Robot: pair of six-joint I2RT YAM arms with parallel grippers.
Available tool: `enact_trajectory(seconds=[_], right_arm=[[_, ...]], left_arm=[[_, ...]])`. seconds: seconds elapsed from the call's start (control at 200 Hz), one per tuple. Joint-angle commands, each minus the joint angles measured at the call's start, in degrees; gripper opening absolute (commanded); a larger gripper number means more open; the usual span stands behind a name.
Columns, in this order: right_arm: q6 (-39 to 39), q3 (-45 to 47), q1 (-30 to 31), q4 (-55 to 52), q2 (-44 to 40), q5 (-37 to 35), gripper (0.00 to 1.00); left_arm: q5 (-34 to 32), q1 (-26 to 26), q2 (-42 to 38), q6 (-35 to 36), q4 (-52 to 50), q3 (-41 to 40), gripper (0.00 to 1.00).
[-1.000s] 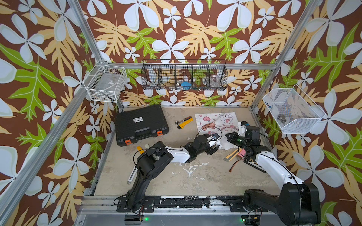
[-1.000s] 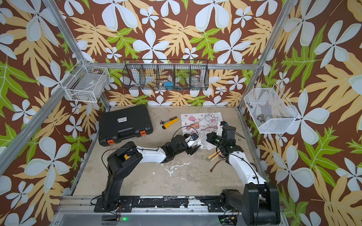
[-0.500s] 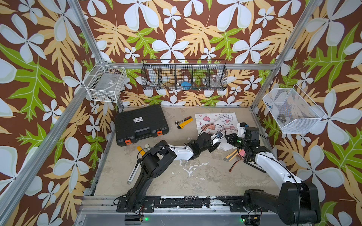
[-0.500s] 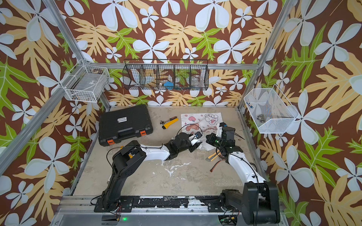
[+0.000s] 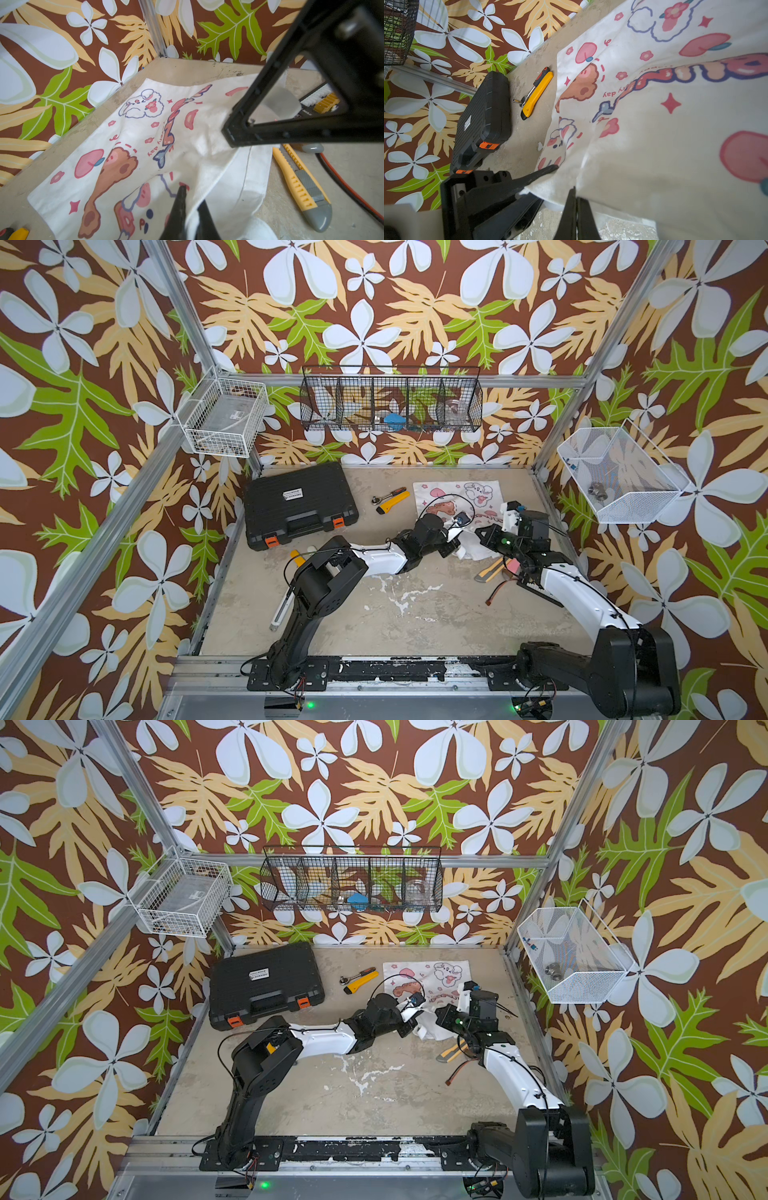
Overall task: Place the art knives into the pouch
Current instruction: Open the pouch at the center of the board.
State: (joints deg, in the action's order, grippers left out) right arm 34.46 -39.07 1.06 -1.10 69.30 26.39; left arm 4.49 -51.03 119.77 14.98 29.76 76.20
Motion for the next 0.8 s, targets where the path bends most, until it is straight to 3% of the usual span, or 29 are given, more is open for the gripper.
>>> enact_trajectory(seconds=[0.0, 0.045, 0.085, 0.195, 0.315, 0.5, 0.796], right_arm=[[-2.0, -1.5, 0.0, -0.6, -1.3, -3.0, 0.22], [-2.4, -2.6, 0.0, -1.9, -2.9, -4.0, 0.45], [-2.9, -3.5, 0.0, -3.0, -4.7, -5.1, 0.58], [-4.9, -7.0, 0.0, -7.3, -10.4, -8.8, 0.74], [-4.4, -8.3, 0.0, -8.9, -16.1, -10.0, 0.75], [-0.1, -5.8, -0.1, -3.9, -21.4, -3.7, 0.76], [1.5, -2.5, 0.1, -0.5, -23.0, 9.8, 0.76]], left_arm=[[1.9, 0.6, -1.8, -1.2, -2.1, 1.3, 0.00], [1.9, 1.1, -2.4, -2.2, -3.8, 2.4, 0.00], [2.2, 1.6, -3.0, -3.5, -5.8, 3.8, 0.00], [4.1, 4.3, -4.6, -8.3, -12.6, 9.1, 0.00], [8.0, 8.2, -7.6, -14.9, -16.9, 13.8, 0.00], [13.1, 13.4, -11.8, -24.1, -20.5, 17.7, 0.00], [9.6, 15.1, -14.5, -24.5, -30.2, 23.2, 0.00]])
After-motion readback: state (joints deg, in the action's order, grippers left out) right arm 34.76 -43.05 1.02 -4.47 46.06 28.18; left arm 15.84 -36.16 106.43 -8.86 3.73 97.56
